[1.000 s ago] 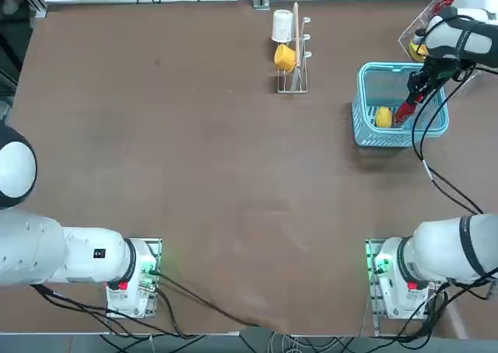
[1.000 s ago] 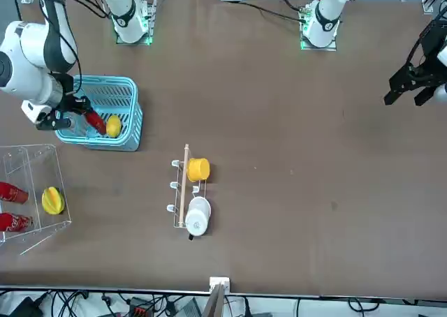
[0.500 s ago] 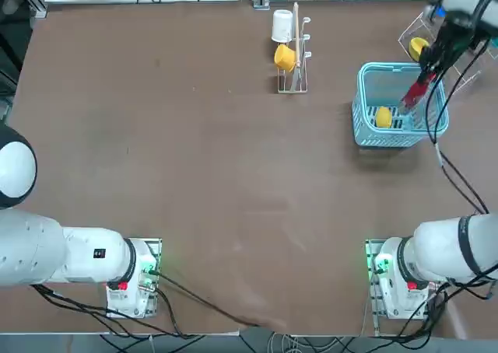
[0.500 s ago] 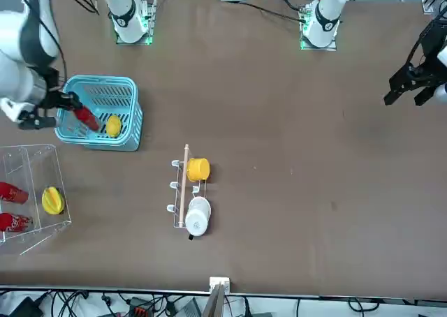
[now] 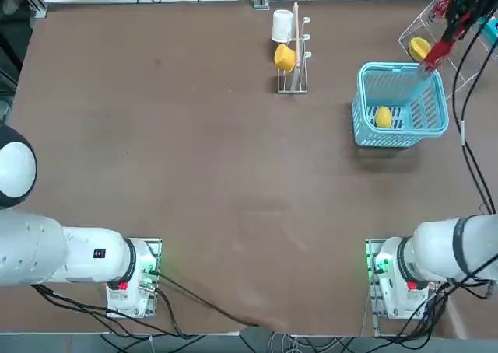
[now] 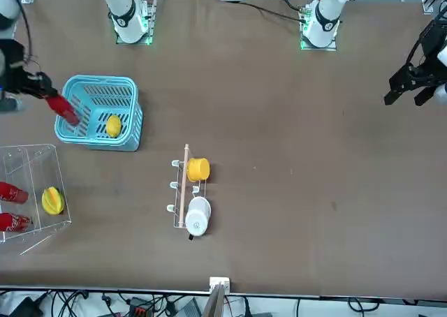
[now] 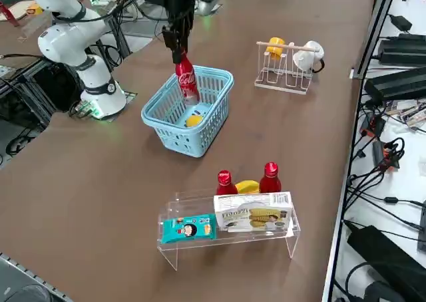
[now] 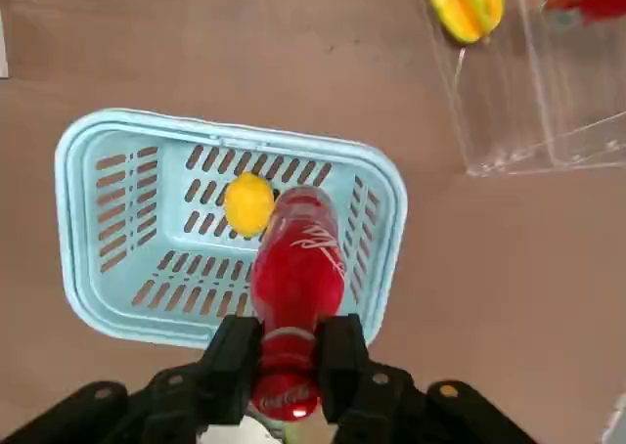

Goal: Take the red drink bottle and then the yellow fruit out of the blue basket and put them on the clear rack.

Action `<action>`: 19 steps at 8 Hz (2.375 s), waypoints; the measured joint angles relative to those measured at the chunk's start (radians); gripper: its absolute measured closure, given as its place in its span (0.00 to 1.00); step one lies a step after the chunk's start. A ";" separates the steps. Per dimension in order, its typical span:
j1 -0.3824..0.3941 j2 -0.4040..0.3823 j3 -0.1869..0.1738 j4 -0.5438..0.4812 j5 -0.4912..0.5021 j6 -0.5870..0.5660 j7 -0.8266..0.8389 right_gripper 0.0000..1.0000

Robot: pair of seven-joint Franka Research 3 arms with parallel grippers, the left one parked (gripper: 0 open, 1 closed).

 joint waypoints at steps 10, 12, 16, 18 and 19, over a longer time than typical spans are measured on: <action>-0.118 0.298 -0.020 0.127 -0.330 0.309 -0.646 0.63; -0.160 0.324 -0.021 0.130 -0.336 0.365 -0.728 0.63; -0.211 0.373 -0.021 0.134 -0.336 0.465 -0.807 0.63; -0.230 0.390 -0.021 0.135 -0.336 0.482 -0.818 0.63; -0.237 0.399 -0.021 0.135 -0.336 0.488 -0.819 0.63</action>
